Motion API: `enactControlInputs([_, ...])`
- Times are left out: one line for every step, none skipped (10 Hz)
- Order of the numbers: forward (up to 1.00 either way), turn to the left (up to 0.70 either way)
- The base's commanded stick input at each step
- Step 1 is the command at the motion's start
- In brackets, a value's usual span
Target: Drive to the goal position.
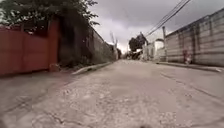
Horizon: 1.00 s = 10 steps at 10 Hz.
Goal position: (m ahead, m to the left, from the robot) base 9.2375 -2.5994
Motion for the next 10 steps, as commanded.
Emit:
enactControlInputs([1.0,-0.19])
enactControlInputs([1.0,-0.19])
enactControlInputs([1.0,-0.19])
enactControlInputs([1.0,-0.24])
enactControlInputs([1.0,0.0])
enactControlInputs([1.0,0.0])
enactControlInputs([1.0,0.0])
enactControlInputs([1.0,0.0])
enactControlInputs([1.0,0.0])
enactControlInputs([1.0,0.0])
